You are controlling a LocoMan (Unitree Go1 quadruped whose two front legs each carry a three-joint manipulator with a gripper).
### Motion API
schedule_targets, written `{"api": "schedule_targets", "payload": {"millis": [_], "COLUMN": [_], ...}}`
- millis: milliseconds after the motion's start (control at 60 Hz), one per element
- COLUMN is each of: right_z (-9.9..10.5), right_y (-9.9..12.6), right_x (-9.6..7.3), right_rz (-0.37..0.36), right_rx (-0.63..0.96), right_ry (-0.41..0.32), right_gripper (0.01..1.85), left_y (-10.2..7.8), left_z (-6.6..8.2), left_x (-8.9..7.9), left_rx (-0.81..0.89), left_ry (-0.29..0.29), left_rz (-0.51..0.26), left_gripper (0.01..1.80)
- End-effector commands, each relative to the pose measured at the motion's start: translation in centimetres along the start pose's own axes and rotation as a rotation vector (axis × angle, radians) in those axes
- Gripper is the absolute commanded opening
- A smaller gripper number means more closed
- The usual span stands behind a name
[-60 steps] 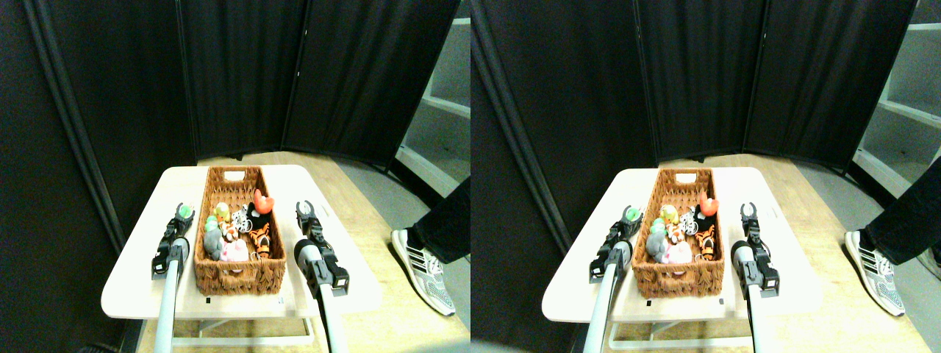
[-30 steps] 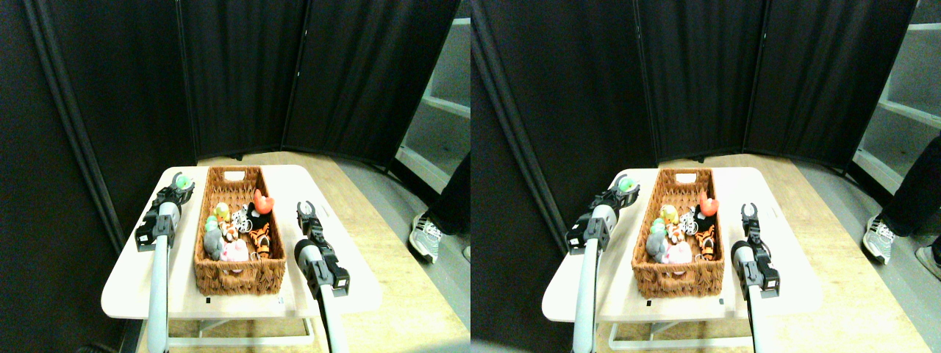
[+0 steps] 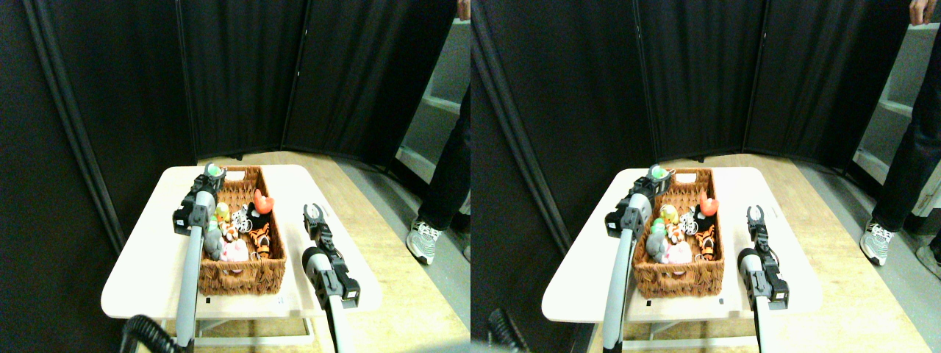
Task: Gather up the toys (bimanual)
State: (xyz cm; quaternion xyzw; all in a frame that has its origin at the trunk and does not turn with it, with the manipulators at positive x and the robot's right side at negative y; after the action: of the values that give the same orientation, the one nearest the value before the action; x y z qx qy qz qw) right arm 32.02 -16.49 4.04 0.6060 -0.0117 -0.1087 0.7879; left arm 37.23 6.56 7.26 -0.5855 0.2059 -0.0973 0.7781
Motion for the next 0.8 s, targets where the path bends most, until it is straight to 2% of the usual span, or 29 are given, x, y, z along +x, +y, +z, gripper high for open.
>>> {"api": "schedule_targets", "payload": {"millis": [17,117,283,300,317,333,400,417,433,483,517,600,683,800], "right_z": [0.4,0.6,0.8,0.8,0.8,0.8,0.7,0.7,0.6,0.4,0.4,0.3,0.4,0.6], "right_y": [0.1,0.1,0.0,0.0,0.0,0.0,0.0,0.0,0.0,0.0,0.1,0.1,0.1,-0.1], "right_x": [0.1,-0.1,-0.1,-0.1,-0.1,-0.1,-0.1,-0.1,-0.1,-0.1,-0.1,-0.2,-0.2,-0.1], "right_rz": [0.039,0.032,0.034,0.033,0.031,0.031,0.025,0.025,0.020,0.023,0.023,0.015,0.021,0.030], "right_rx": [0.010,-0.002,-0.004,0.002,0.001,0.001,0.004,0.004,0.012,0.028,0.030,0.054,0.043,0.024], "right_ry": [-0.012,-0.030,-0.026,-0.025,-0.025,-0.025,-0.031,-0.031,-0.032,-0.025,-0.023,-0.019,-0.017,-0.022], "right_gripper": [0.06,0.06,0.06,0.06,0.06,0.06,0.06,0.06,0.06,0.06,0.06,0.04,0.05,0.06], "left_y": [-0.5,0.1,0.9,1.0,1.1,1.1,1.1,1.1,1.1,1.1,1.1,1.2,1.3,1.2], "left_z": [-1.0,-1.8,-1.8,-1.8,-1.8,-1.8,-1.6,-1.6,-1.6,-1.5,-1.5,-1.2,-0.9,-0.5], "left_x": [0.9,1.3,1.1,0.9,0.8,0.8,0.3,0.3,0.1,-0.1,-0.1,-0.5,-1.0,-1.8], "left_rx": [-0.004,-0.002,-0.005,-0.032,-0.042,-0.042,-0.046,-0.046,-0.040,-0.021,-0.021,0.006,0.022,0.022], "left_ry": [0.004,0.005,0.030,0.044,0.053,0.053,0.094,0.094,0.100,0.118,0.118,0.113,0.107,0.080], "left_rz": [-0.050,-0.028,0.030,0.054,0.068,0.068,0.091,0.091,0.095,0.095,0.095,0.099,0.099,0.076], "left_gripper": [0.01,0.01,0.05,0.28,0.42,0.42,0.83,0.83,0.95,1.12,1.15,1.34,1.42,1.34]}}
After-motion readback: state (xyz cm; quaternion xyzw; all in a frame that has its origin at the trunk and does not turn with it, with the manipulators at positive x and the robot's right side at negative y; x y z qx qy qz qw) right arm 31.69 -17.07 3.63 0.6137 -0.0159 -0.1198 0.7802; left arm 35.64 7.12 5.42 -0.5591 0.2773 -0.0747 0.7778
